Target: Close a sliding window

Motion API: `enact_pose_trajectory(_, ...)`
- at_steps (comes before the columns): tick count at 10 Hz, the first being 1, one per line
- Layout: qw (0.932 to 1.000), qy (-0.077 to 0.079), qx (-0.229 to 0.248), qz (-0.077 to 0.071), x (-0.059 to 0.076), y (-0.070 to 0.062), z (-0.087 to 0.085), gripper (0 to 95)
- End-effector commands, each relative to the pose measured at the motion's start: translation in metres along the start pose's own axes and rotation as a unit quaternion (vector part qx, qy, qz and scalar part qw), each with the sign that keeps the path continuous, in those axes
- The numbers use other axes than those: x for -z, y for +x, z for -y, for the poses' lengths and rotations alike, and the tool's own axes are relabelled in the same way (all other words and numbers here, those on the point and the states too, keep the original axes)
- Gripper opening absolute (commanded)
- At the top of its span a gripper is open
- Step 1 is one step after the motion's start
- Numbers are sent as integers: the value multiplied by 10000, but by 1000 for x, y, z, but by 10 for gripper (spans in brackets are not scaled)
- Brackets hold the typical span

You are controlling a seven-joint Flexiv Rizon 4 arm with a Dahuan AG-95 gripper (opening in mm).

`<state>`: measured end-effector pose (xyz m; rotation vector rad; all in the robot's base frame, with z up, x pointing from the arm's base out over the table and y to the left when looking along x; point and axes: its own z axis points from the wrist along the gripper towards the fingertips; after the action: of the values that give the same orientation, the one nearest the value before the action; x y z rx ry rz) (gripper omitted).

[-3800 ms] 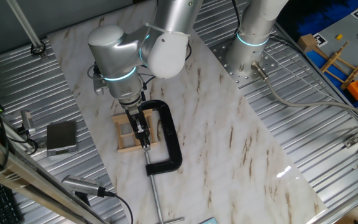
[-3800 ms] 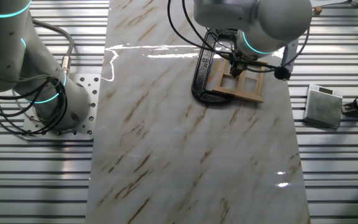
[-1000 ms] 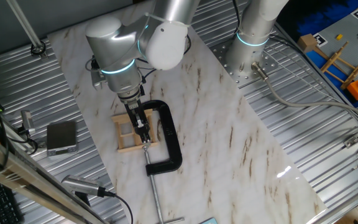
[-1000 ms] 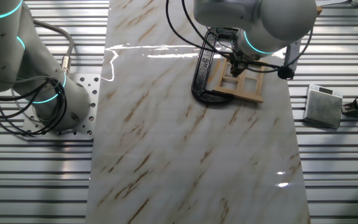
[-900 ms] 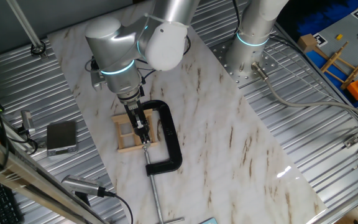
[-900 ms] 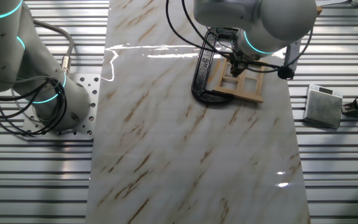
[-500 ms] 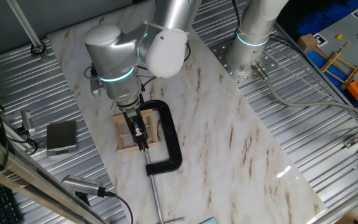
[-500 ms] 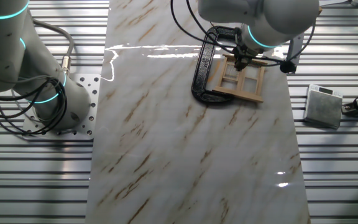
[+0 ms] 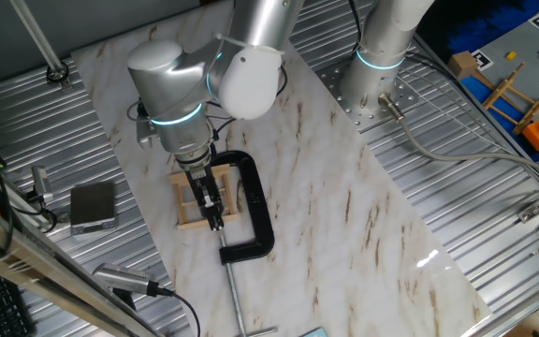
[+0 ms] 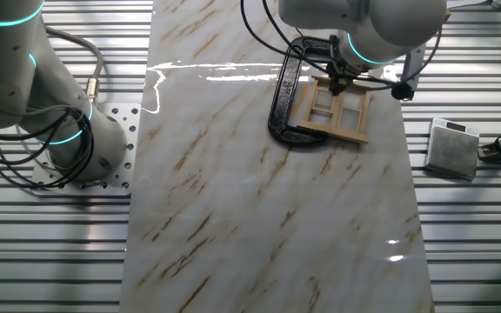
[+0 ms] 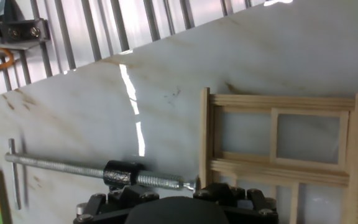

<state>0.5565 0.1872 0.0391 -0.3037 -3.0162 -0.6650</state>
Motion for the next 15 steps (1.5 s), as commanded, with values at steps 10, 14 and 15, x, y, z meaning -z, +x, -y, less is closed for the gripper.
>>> enact_pose_trajectory(10,10000,49,39,-32,-12,8,6,760)
enact_pose_trajectory(14,10000,46,48,-29,-12,8,6,760)
enact_pose_trajectory(15,10000,46,47,-29,-12,8,6,760)
